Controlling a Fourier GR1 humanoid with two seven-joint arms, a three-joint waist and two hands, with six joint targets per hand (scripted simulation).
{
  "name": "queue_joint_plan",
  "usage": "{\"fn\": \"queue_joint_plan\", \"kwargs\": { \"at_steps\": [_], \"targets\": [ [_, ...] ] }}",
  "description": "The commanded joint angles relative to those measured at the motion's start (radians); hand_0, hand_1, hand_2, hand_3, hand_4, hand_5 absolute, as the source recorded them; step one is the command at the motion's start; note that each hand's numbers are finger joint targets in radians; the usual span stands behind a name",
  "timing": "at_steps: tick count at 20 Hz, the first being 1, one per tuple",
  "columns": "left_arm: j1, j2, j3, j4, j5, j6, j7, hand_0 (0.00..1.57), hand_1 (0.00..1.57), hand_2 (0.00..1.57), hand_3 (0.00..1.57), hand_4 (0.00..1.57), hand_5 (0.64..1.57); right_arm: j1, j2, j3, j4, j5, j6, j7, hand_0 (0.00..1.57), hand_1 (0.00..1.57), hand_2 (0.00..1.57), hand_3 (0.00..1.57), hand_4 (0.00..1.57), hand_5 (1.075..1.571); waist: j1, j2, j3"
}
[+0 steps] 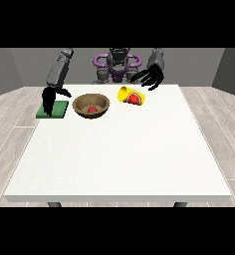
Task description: Pick the cup and pour the ball into the bowl, then pick the bowl and place it on the pad
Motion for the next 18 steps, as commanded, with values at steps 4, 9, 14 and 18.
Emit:
{"fn": "queue_joint_plan", "kwargs": {
  "at_steps": [4, 9, 14, 18],
  "targets": [
    [0.075, -0.019, 0.110, 0.073, 0.319, -0.029, -0.213, 0.00, 0.00, 0.00, 0.00, 0.00, 1.531, -0.050, 0.104, 0.059, -0.071, 0.015, -0.063, 0.047, 0.00, 0.00, 0.00, 0.00, 0.33, 1.559, -0.065, 0.052, 0.0013],
    [0.115, 0.010, 0.146, 0.125, 0.342, -0.053, -0.257, 0.00, 0.00, 0.00, 0.00, 0.00, 1.523, -0.013, 0.121, 0.114, -0.051, 0.055, -0.042, 0.034, 0.00, 0.00, 0.00, 0.00, 0.02, 1.540, -0.110, -0.019, 0.0041],
    [0.125, -0.015, 0.134, 0.130, 0.355, -0.064, -0.224, 0.00, 0.00, 0.00, 0.00, 0.00, 1.533, -0.017, 0.153, 0.127, -0.006, 0.058, -0.078, 0.062, 0.00, 0.00, 0.00, 0.00, 0.08, 1.543, -0.112, -0.071, 0.0042],
    [0.094, -0.012, 0.059, 0.011, 0.334, -0.102, -0.134, 0.00, 0.00, 0.00, 0.00, 0.00, 1.549, 0.002, 0.135, 0.085, 0.103, 0.049, -0.038, -0.084, 0.00, 0.00, 0.00, 0.00, 0.25, 1.550, -0.041, -0.009, 0.0053]
  ]
}}
